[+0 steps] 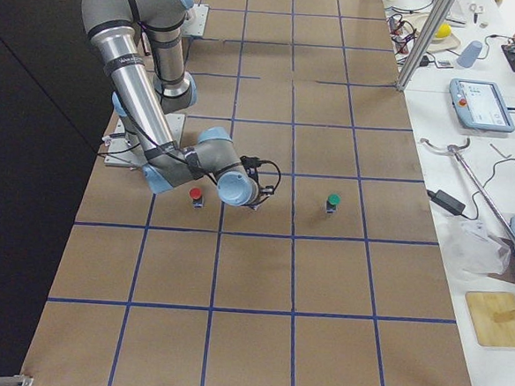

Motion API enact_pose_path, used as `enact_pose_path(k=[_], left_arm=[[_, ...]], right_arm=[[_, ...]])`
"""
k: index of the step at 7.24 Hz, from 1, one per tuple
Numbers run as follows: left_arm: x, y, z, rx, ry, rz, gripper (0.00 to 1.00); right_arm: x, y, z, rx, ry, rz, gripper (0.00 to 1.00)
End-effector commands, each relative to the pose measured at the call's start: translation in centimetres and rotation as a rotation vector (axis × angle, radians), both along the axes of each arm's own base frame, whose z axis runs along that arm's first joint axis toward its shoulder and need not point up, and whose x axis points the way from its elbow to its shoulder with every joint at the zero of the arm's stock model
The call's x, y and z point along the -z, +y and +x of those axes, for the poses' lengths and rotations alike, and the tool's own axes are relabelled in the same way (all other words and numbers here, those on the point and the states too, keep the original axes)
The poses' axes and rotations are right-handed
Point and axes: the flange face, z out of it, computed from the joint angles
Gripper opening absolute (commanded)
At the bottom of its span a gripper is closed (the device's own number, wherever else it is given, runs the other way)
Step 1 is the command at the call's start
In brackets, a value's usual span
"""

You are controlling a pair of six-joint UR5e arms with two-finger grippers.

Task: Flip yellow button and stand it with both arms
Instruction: 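Open the right gripper to release the upright yellow button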

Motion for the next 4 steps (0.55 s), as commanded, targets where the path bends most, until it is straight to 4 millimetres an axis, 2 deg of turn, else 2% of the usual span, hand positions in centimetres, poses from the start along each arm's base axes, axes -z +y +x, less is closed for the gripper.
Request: enact_pose_path(k=[1,2,3,4], left_arm=[[-0.7,0.0,0.0,-0.001,-0.006,-0.013,1.0],[-0.7,0.0,0.3,-0.002,-0.028,-0.011,1.0],[-0.8,0.1,0.3,0.0,-0.029,-0.012,1.0],[-0.6,0.0,0.3,-0.003,-0.029,-0.009,1.0]], right_arm=[[0.0,0.1,0.1,0.013,-0.043,0.025,0.58],[0.0,-0.1,0.1,0.019,-0.053,0.013,0.84],[0.0,-0.2,0.0,0.027,-0.055,0.008,0.99],[-1.2,-0.6,-0.2,0.091,-0.043,0.045,0.99]])
